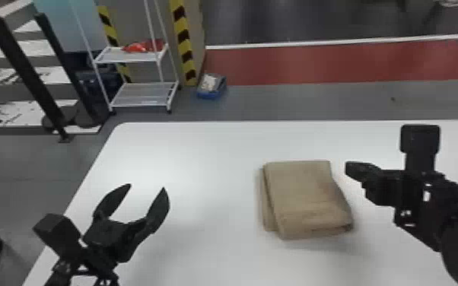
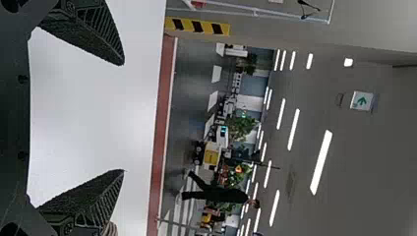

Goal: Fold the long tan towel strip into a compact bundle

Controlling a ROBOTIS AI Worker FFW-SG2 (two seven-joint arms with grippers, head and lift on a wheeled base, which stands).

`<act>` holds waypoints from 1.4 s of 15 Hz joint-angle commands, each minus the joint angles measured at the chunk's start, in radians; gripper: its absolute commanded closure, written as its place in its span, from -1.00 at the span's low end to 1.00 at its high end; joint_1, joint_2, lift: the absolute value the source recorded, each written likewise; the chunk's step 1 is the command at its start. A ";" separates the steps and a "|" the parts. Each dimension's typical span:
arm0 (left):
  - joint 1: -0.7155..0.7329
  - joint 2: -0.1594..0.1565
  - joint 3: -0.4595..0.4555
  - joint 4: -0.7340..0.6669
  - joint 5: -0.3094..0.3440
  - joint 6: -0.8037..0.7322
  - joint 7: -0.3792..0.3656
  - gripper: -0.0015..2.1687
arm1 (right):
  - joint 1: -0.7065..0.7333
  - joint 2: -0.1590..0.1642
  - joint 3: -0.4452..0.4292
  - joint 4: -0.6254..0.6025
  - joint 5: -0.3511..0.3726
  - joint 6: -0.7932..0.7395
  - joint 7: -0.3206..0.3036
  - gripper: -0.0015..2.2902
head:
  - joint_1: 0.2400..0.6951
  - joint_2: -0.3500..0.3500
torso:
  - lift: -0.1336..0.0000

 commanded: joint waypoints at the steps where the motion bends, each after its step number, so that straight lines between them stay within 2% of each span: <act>1: 0.020 -0.003 -0.008 -0.031 0.000 -0.002 0.008 -0.91 | 0.109 -0.005 0.005 -0.107 0.010 -0.166 0.000 -0.95 | 1.00 0.32 | -0.79; 4: 0.057 -0.003 -0.017 -0.074 0.000 -0.020 0.058 -0.91 | 0.221 -0.015 0.059 -0.144 0.040 -0.350 -0.006 -0.97 | 1.00 0.33 | -0.79; 6: 0.085 -0.003 -0.026 -0.091 0.000 -0.042 0.084 -0.91 | 0.303 -0.028 0.083 -0.144 0.067 -0.500 -0.021 -0.95 | 1.00 0.41 | -0.79; 8: 0.102 -0.003 -0.065 -0.091 0.000 -0.085 0.124 -0.91 | 0.417 -0.030 0.083 -0.137 0.075 -0.696 -0.068 -0.95 | 1.00 0.44 | -0.79; 10: 0.131 -0.003 -0.112 -0.094 -0.034 -0.146 0.178 -0.91 | 0.483 -0.039 0.083 -0.131 0.078 -0.810 -0.107 -0.95 | 1.00 0.43 | -0.79; 13: 0.191 -0.003 -0.152 -0.124 -0.116 -0.238 0.267 -0.91 | 0.524 -0.081 0.100 -0.139 0.069 -0.865 -0.132 -0.94 | 1.00 0.34 | -0.79; 14: 0.209 -0.003 -0.155 -0.137 -0.139 -0.247 0.287 -0.91 | 0.543 -0.084 0.103 -0.140 0.069 -0.890 -0.132 -0.94 | 1.00 0.33 | -0.79; 21: 0.254 -0.003 -0.144 -0.147 -0.149 -0.247 0.287 -0.91 | 0.603 -0.074 0.117 -0.156 0.070 -0.957 -0.129 -0.94 | 1.00 0.37 | -0.79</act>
